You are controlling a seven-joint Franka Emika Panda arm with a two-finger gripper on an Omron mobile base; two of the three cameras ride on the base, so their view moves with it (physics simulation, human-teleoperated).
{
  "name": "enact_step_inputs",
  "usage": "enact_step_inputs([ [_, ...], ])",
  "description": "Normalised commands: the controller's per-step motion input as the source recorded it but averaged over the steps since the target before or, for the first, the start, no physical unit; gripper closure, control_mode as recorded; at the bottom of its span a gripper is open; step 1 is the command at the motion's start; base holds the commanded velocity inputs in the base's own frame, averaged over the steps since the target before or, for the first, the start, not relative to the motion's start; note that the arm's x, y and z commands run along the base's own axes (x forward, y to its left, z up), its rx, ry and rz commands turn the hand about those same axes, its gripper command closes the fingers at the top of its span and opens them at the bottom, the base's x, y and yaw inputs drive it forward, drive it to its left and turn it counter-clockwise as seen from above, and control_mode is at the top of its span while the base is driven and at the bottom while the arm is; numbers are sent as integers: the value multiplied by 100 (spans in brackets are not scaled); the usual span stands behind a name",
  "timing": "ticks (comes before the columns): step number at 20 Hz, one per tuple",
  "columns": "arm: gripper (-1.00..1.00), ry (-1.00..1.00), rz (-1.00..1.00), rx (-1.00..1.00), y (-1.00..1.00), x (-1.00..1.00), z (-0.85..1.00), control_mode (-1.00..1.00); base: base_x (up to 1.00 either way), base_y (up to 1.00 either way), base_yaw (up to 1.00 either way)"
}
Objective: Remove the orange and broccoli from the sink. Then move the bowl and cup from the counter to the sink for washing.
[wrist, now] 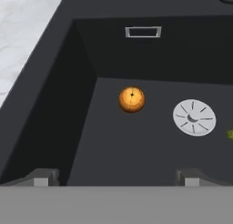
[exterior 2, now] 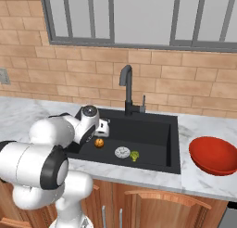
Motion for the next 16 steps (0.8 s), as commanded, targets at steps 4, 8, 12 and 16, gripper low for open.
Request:
enact_step_inputs([
  [4, -100, 0, 0, 0, 0, 17, -19, -100, 0, 0, 0],
  [8, -100, -1, 0, 0, 0, 19, -18, -100, 0, 0, 0],
  [12, -100, 0, 0, 0, 0, 19, -20, -100, 0, 0, 0],
  [16, -100, 0, 0, 0, 0, 17, -17, -100, 0, 0, 0],
])
